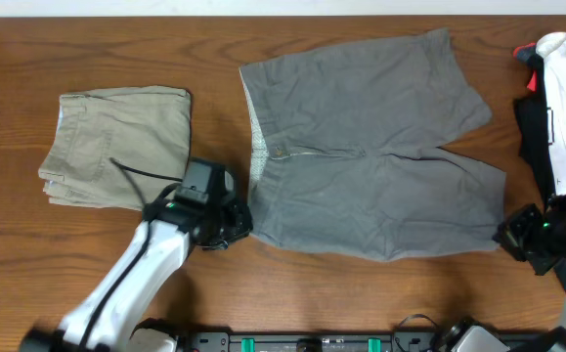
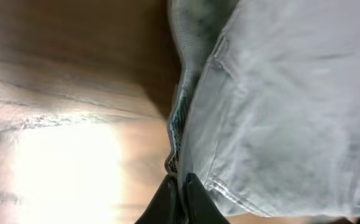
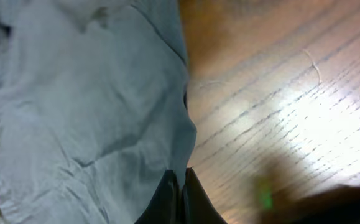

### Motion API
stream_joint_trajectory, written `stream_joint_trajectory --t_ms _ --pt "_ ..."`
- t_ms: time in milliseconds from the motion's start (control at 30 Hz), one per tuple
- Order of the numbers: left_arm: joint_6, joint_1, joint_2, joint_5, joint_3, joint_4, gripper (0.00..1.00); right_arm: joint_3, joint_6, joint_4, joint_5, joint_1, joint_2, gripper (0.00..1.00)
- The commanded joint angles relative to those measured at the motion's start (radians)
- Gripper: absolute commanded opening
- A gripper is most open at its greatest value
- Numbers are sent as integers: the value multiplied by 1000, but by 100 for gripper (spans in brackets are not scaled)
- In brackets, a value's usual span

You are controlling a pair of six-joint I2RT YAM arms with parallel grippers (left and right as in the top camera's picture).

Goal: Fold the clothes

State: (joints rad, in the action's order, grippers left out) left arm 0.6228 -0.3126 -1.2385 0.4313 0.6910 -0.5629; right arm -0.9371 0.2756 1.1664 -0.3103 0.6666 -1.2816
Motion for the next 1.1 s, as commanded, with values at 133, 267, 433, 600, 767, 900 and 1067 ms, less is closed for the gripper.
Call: stream_joint_trajectory --t_ms 133,267,433,600,767,900,1067 --pt "-53 -2 342 -78 126 -205 6 -134 -123 127 -92 6 72 1" --pt "-70 -2 475 -82 218 -328 6 -217 -128 211 -135 6 133 1" --pt "-105 -2 520 -180 378 -433 6 -306 -110 230 -144 -39 160 1" --pt "-127 -2 455 -294 410 -430 6 -306 -61 58 -246 -127 129 1" --pt "-160 -2 307 -314 410 -399 6 -306 33 -147 -248 -233 45 1" --pt "-175 -2 185 -322 410 -372 6 -306 62 -293 -259 -330 -47 1" --pt "-182 -2 55 -462 410 -313 6 -306 96 -466 -262 -409 -178 1"
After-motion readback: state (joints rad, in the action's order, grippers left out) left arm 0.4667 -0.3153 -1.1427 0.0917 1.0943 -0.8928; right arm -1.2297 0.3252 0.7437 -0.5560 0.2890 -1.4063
